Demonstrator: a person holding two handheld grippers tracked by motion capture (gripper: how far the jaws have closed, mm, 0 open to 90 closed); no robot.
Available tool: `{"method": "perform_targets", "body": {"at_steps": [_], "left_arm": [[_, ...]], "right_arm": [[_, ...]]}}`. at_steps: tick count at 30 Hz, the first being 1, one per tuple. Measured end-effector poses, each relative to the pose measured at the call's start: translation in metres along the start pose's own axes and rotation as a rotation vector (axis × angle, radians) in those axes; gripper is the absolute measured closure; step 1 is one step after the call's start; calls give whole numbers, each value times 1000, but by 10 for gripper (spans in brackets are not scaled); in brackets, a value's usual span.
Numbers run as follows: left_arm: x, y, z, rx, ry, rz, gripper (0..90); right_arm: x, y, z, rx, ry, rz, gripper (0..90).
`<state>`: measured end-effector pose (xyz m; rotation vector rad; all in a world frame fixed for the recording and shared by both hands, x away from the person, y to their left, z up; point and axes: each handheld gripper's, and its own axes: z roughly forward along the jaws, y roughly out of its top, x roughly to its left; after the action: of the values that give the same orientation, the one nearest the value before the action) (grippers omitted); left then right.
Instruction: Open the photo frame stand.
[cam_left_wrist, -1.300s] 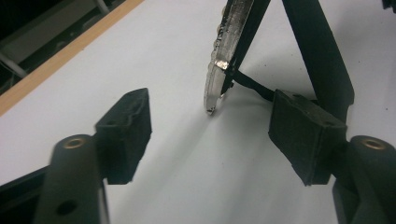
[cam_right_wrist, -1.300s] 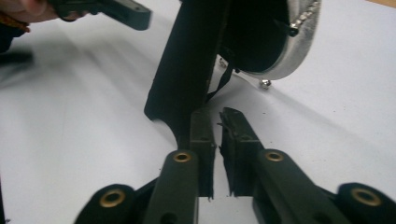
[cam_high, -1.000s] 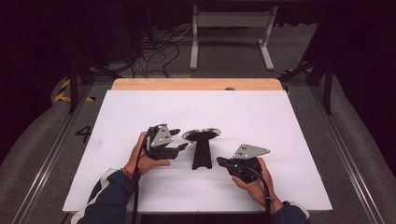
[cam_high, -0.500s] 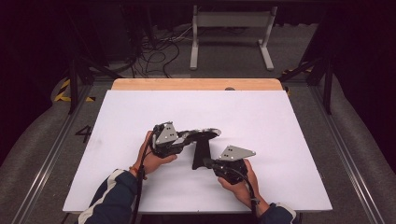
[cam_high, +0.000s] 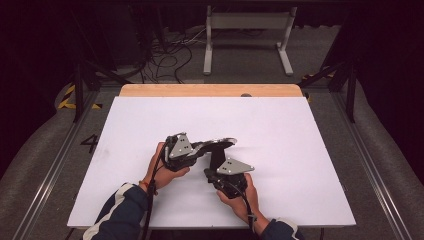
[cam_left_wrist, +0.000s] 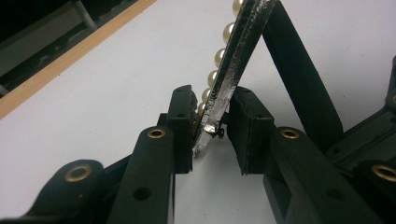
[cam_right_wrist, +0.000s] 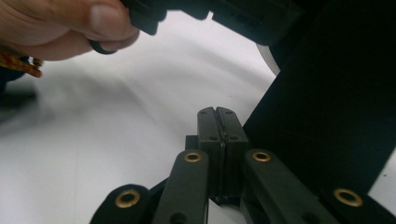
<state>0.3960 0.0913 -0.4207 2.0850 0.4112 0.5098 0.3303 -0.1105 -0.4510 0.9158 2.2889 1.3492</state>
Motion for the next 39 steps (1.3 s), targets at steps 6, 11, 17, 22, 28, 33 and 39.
{"method": "perform_targets", "body": {"at_steps": [6,11,17,22,28,33,39], "left_arm": [[-3,1,0,6,11,2,723],[-5,3,-2,18,17,15,732],[-6,2,-3,22,1,22,748],[-5,1,-4,9,-11,6,748],[-2,-1,-2,-15,-36,-17,734],[1,-6,3,5,-42,-27,719],[2,-9,8,3,-48,-36,714]], "right_arm": [[6,-1,5,37,-16,-32,900],[7,-3,5,55,-28,-46,900],[7,-4,2,80,-48,-46,900],[7,-5,1,82,-52,-45,900],[4,-5,1,78,-35,-34,900],[4,-5,1,74,-35,-31,900],[4,-6,4,81,-29,-31,900]]}}
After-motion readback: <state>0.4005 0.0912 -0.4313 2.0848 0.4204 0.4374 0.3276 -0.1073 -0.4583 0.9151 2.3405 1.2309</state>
